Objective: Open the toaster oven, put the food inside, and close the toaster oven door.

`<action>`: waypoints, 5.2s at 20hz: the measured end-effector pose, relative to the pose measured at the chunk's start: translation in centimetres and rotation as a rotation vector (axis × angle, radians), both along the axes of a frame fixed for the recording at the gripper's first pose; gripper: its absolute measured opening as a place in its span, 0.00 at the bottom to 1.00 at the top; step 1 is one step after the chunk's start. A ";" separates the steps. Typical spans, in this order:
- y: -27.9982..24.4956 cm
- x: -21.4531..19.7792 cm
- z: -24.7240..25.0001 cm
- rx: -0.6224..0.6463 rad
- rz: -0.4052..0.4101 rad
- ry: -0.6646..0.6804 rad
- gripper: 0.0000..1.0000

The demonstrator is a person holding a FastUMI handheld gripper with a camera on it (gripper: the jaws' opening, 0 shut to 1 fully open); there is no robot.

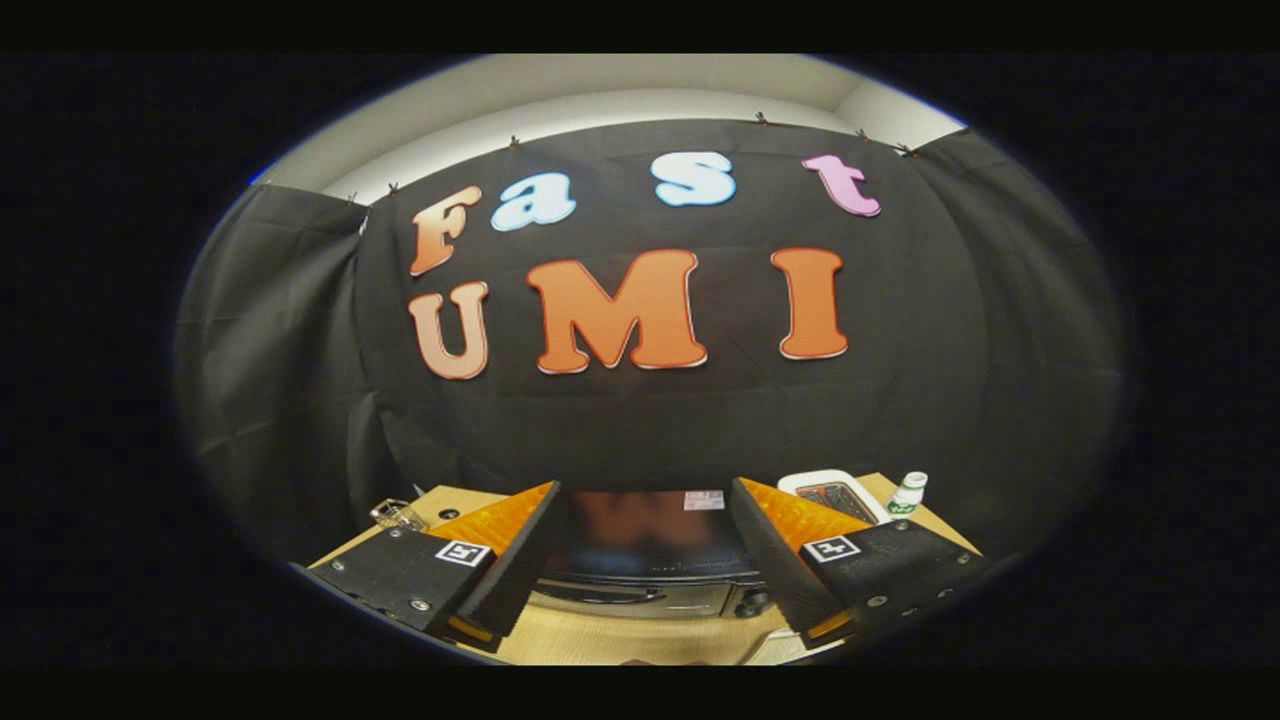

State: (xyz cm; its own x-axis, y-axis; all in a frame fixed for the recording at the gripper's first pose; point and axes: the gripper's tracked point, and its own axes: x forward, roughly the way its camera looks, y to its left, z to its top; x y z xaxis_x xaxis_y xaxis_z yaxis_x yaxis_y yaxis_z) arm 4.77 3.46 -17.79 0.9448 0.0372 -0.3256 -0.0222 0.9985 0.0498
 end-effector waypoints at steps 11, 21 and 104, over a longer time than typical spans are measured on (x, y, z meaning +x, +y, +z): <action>3.2 0.4 -12.7 -0.036 0.032 0.251 0.97; 5.8 -1.6 -13.1 -0.114 0.068 0.136 0.96; -16.8 -19.7 -24.6 0.225 -0.122 0.798 0.99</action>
State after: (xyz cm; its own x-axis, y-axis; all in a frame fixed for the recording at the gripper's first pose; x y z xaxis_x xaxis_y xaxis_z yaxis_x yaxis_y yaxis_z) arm -14.97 -13.33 -42.35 0.4353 0.0938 -0.8954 0.2119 0.9560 0.2031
